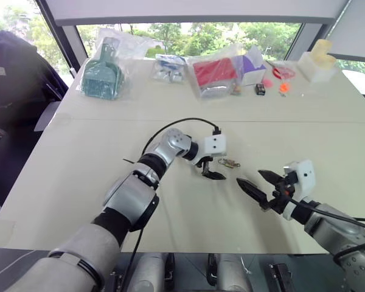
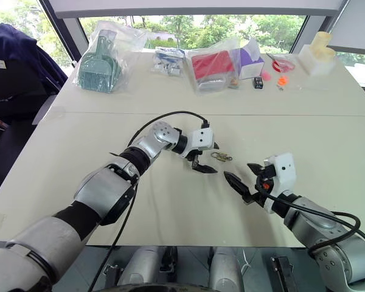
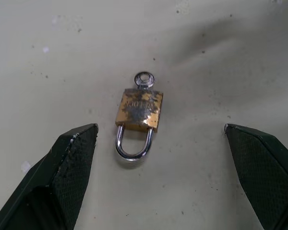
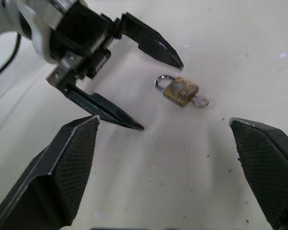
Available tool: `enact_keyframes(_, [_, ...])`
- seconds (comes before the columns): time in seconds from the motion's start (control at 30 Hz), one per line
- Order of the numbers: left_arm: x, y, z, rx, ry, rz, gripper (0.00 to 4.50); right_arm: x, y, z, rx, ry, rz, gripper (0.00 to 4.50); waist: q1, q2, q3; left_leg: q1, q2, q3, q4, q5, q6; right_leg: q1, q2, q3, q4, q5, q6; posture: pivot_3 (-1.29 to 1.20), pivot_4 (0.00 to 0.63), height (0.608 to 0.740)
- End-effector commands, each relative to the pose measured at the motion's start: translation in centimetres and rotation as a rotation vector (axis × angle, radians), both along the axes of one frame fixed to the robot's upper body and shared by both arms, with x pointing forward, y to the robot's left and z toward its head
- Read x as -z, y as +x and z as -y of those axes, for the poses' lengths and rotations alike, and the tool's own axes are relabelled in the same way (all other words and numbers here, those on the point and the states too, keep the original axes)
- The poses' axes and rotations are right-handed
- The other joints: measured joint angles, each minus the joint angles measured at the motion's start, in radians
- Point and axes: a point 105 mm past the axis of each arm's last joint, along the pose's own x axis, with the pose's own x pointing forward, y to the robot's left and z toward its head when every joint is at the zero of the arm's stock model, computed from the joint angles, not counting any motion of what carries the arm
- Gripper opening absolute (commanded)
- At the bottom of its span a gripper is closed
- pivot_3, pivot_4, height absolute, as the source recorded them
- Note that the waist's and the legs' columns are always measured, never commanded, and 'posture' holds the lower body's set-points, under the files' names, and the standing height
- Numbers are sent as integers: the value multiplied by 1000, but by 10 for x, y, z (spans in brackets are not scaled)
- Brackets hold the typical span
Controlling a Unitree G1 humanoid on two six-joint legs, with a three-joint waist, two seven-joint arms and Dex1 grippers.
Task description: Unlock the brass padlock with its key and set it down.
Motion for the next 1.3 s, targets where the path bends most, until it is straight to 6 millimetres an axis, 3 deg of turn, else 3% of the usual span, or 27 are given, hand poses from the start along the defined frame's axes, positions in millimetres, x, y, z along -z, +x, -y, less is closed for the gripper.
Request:
enact_keyframes(0.03, [6,-1,7,-34,15,-19,3642,-13,-1,-1,6,3,60,4500,0,0,0,1,0,0,0,0,0,1,0,0,0,0,0,0,150,735])
enact_keyframes(0.3, [34,-7,2,-37,140,-12,920,-13,-3,-2,21,4,59,4500,0,-1,-2,2,0,-1,1,0,0,3,0,0,0,0,0,0,150,735])
enact_keyframes(0.33, [37,-6,-1,-35,159,-4,780,-13,-3,-1,22,4,58,4500,0,-3,-2,2,0,-1,1,0,0,3,0,0,0,0,0,0,150,735])
enact_keyframes(0.4, [35,-5,-4,-24,153,12,780,-14,-4,0,25,4,54,4500,-1,-4,-4,3,0,-1,1,0,0,4,0,0,0,0,0,0,150,735])
enact_keyframes(0.53, [7,2,-9,-4,13,30,780,-14,-5,6,45,29,35,4500,-6,-6,-5,4,1,-1,1,0,0,4,0,0,0,0,0,0,150,735])
enact_keyframes(0.67, [-42,10,-29,12,-258,95,780,-30,3,9,69,228,75,4500,-28,-5,-4,3,2,0,-2,0,0,0,1,0,1,0,0,0,150,735])
enact_keyframes(0.9, [-95,-6,-57,-9,-508,232,780,-56,25,-7,54,589,127,4500,-29,-4,-4,1,1,0,-2,0,-1,0,-1,0,1,2,2,0,150,735])
enact_keyframes(1.03, [-108,-18,-59,-28,-517,386,780,-73,37,-26,12,744,141,4500,-29,-4,-4,2,0,0,-1,0,-1,0,-2,0,2,2,2,0,150,735])
enact_keyframes(1.3, [-113,-31,-50,-48,-560,437,780,-73,48,-41,3,786,112,4500,-30,-3,-5,2,0,0,-1,1,-1,1,0,0,2,2,2,0,150,735])
